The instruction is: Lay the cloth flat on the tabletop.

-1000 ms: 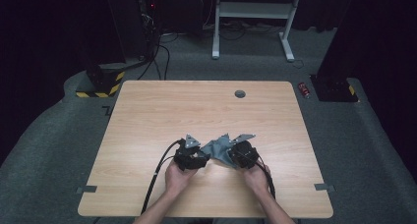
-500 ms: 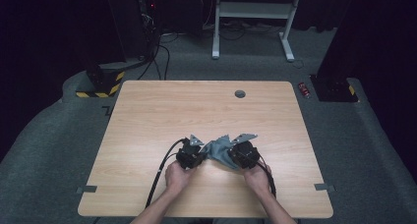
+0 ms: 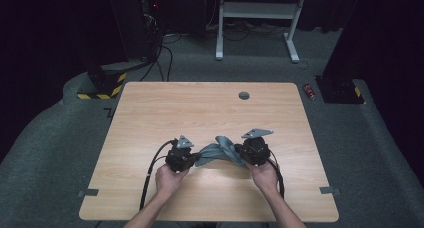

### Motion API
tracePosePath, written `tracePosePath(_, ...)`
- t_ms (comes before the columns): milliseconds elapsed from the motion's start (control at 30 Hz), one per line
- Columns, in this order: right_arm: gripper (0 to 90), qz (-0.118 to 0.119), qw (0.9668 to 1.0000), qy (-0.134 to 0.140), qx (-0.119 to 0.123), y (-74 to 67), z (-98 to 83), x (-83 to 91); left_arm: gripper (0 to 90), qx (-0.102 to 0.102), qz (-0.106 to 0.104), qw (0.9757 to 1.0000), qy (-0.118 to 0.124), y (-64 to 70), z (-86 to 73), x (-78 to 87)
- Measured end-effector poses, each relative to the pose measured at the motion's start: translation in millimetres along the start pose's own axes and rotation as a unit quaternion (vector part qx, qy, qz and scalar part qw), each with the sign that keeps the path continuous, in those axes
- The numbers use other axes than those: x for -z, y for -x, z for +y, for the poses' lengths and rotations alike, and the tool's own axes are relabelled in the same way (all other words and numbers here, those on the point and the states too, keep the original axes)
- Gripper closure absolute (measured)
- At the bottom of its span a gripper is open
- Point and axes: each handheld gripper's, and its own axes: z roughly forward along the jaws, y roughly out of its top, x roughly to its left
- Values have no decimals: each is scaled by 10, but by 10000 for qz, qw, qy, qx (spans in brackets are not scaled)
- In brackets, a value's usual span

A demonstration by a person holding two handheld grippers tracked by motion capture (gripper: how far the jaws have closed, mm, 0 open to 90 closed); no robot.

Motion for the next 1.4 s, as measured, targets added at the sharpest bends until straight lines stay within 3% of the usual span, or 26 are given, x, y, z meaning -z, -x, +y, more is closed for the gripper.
tracePosePath(33, 890, 109, 9996, 57, -245, 35, -7, -5, 900, -37, 2, 10000, 12, 0, -5, 22)
tracePosePath(100, 891, -17, 9997, 63, -240, 44, -11, -7, 900, -146, 192, 9997, -55, -14, -31, 64)
tracePosePath(200, 893, -83, 9991, 105, -407, 121, -34, 32, 900, 22, 221, 9997, -69, -102, -92, 97)
tracePosePath(267, 893, -138, 9992, 107, -371, 144, -40, 51, 900, 71, 254, 9996, -64, -142, -115, 119)
tracePosePath(333, 894, -416, 9987, 70, -289, 204, -64, 81, 900, 144, 395, 9991, 3, -217, -139, 179)
tracePosePath(433, 895, -567, 9976, 21, -410, 271, -85, 76, 900, 252, 537, 9982, 33, -295, -154, 208)
tracePosePath(467, 895, -749, 9960, -60, -489, 339, -107, 47, 900, 381, 611, 9974, 68, -362, -169, 220)
tracePosePath(633, 877, -868, 9949, -215, -467, 321, -115, -59, 893, 623, 703, 9955, 142, -425, -164, 207)
tracePosePath(667, 757, -868, 9949, -245, -457, 274, -105, -97, 832, 566, 714, 9957, 192, -386, -148, 217)
tracePosePath(800, 696, -649, 9973, -54, -335, 196, -106, -66, 727, 333, 496, 9979, 241, -276, -125, 250)
tracePosePath(833, 684, -576, 9982, -19, -179, 154, -107, -48, 727, 289, 394, 9985, 261, -230, -121, 258)
tracePosePath(867, 665, -455, 9988, -47, 169, 32, -123, -7, 705, 122, 253, 9994, 223, -145, -110, 255)
tracePosePath(933, 648, -361, 9984, -167, 395, -45, -154, -6, 690, 4, 114, 9998, 150, -52, -103, 213)
tracePosePath(967, 648, -361, 9984, -167, 395, -45, -154, -6, 678, 4, 114, 9998, 150, -52, -103, 213)
tracePosePath(1067, 617, -257, 9960, -488, 698, -117, -279, -90, 622, -263, 19, 9996, -39, 122, -90, 68)
tracePosePath(1233, 603, -224, 9946, -659, 773, -128, -391, -163, 568, -257, -18, 9995, -166, 207, -80, -93)
tracePosePath(1400, 701, -216, 9923, -869, 858, -143, -463, -240, 561, -175, 48, 9995, -263, 271, -22, -317)
